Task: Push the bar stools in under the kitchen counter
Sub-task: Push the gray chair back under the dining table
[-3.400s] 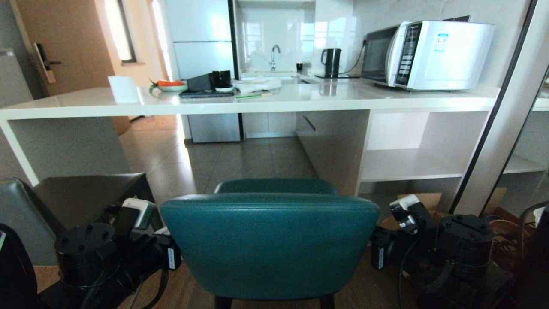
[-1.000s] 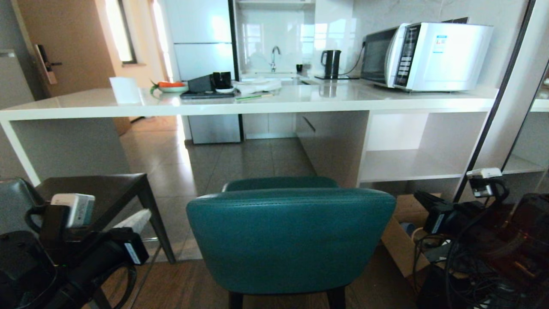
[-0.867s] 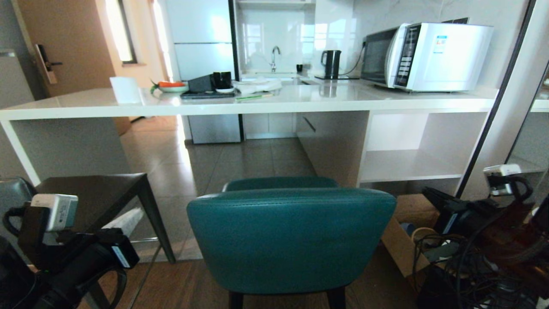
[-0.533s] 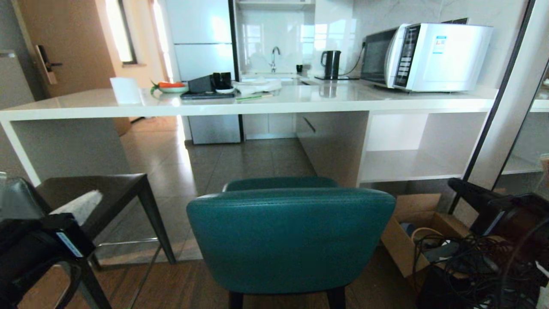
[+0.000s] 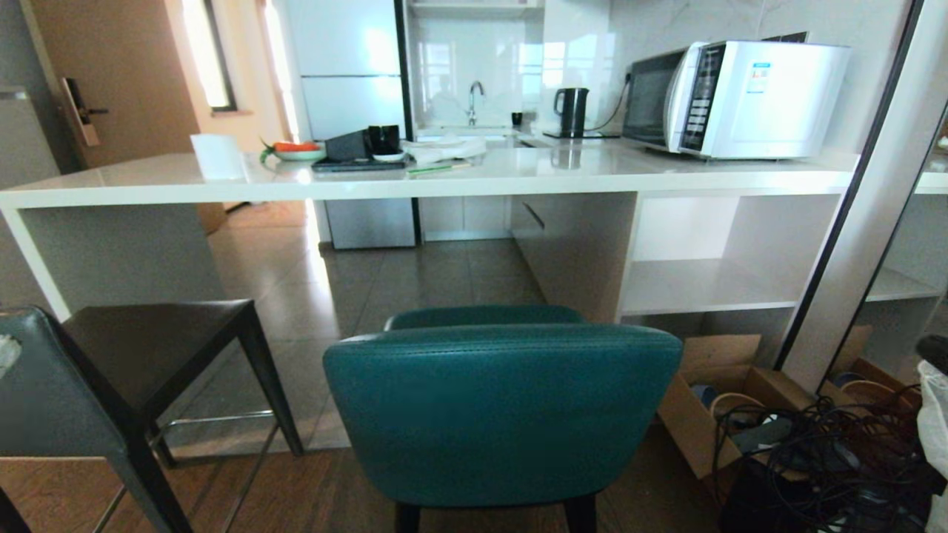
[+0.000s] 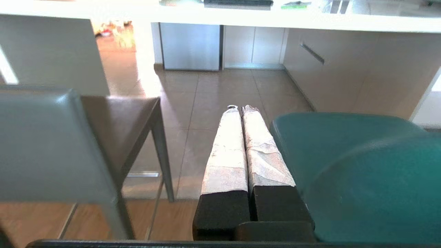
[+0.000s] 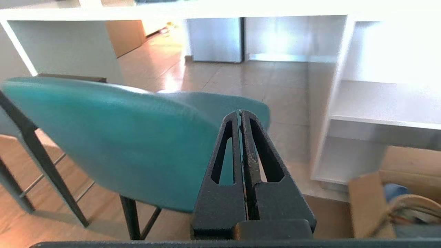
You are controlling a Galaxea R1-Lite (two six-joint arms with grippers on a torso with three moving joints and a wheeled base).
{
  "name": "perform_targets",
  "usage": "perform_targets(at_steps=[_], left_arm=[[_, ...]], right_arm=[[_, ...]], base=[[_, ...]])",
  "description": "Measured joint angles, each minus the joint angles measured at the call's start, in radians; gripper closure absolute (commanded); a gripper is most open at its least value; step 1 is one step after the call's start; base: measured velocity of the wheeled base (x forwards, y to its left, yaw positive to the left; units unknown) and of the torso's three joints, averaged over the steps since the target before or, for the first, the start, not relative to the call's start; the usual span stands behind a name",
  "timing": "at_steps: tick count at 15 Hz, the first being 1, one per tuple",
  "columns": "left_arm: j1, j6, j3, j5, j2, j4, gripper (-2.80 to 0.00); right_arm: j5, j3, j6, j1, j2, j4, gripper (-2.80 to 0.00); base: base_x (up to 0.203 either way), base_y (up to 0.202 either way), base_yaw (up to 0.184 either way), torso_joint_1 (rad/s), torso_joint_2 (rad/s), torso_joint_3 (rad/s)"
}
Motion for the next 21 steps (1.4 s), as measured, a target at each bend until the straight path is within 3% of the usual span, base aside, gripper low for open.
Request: perform_targets(at_steps=[4,6,8,12,17,21], left_arm=[[0.086,-0.001,-0.045,-0.035,-0.163,0.147,0.0],[0.106,-0.001,-0.072,-0.055,-0.267,0.277,0.0],[0.115,-0.001,-0.14,-0.075,-0.356,0.444,0.0],[0.144,-0.004,-0.274,-0.118,-0.445,0.642,0.0],[0.149,-0.02,-0.365,-0.119,-0.471,0.742,0.0],[0.148,-0.052,-0.381,-0.121,-0.475,0.771,0.0]], right_arm=[[-0.029,-0.055,-0.011,-0.006,-0.236,0.261,0.0],[-0.048,-0.075,-0.016,-0.023,-0.351,0.382,0.0],[-0.077,-0.143,-0.024,-0.031,-0.41,0.438,0.0],[-0.038,-0.221,-0.151,-0.042,-0.448,0.456,0.0],[-0.097,-0.307,-0.095,0.064,-0.445,0.495,0.0],[-0.126,-0.341,-0.115,0.044,-0.455,0.577,0.0]], base=[[0.0,0.0,0.0,0.0,0.0,0.0],[0.0,0.0,0.0,0.0,0.0,0.0],[0.0,0.0,0.0,0.0,0.0,0.0],[0.0,0.0,0.0,0.0,0.0,0.0],[0.0,0.0,0.0,0.0,0.0,0.0],[0.0,0.0,0.0,0.0,0.0,0.0]])
